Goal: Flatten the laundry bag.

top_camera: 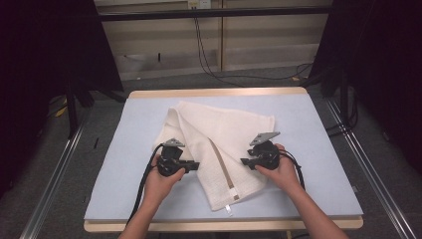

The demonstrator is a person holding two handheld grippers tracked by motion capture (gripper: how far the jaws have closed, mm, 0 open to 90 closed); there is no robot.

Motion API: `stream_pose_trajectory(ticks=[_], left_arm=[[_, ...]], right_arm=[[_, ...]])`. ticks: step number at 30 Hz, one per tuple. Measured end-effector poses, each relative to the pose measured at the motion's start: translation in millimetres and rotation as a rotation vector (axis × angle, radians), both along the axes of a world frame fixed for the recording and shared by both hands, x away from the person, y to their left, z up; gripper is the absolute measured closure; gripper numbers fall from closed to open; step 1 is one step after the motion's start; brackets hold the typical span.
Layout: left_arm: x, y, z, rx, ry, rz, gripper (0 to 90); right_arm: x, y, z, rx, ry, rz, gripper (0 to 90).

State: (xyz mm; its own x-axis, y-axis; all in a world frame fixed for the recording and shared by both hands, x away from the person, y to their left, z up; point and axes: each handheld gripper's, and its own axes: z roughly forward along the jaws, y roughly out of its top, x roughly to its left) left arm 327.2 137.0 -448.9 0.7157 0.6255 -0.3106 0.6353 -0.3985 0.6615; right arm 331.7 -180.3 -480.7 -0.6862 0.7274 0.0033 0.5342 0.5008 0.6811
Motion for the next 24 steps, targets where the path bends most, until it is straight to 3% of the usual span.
stream_pose_trajectory(ticks=[4, 5, 6, 8, 16, 17, 18, 19, 24], left_arm=[[-0.3, -0.7, -1.6, 0.003, 0.002, 0.002, 85.3], [-0.6, -0.9, -1.2, 0.004, -0.002, 0.003, 85.3], [-0.6, -0.9, -1.2, 0.004, -0.002, 0.003, 85.3], [-0.6, -0.9, -0.1, 0.007, -0.004, 0.000, 85.3], [-1.2, -0.7, 0.2, 0.007, -0.015, 0.001, 85.4], [-0.8, -2.7, 0.5, -0.003, -0.011, -0.004, 85.5], [-0.8, -2.7, 0.5, -0.003, -0.011, -0.004, 85.6], [-0.3, -6.2, -1.5, 0.002, -0.010, -0.014, 85.6], [0.0, -13.3, -3.9, 0.001, 0.000, -0.028, 85.7]], right_arm=[[-0.1, 1.1, 0.1, 0.007, 0.001, 0.002, 70.1], [-0.4, 1.7, 0.1, 0.014, 0.008, 0.007, 78.2], [-0.4, 1.7, 0.1, 0.014, 0.008, 0.007, 78.2], [-1.7, 6.0, 0.5, 0.003, 0.002, 0.033, 90.0], [-0.4, 7.2, 2.2, 0.009, 0.004, -0.035, 90.0], [1.8, 1.6, 3.0, 0.001, -0.019, -0.073, 90.0], [1.8, 1.6, 3.0, 0.001, -0.019, -0.073, 90.0], [3.7, -8.3, 5.0, 0.004, -0.023, -0.123, 90.0], [5.1, -33.0, 8.9, 0.036, -0.033, -0.208, 90.0]])
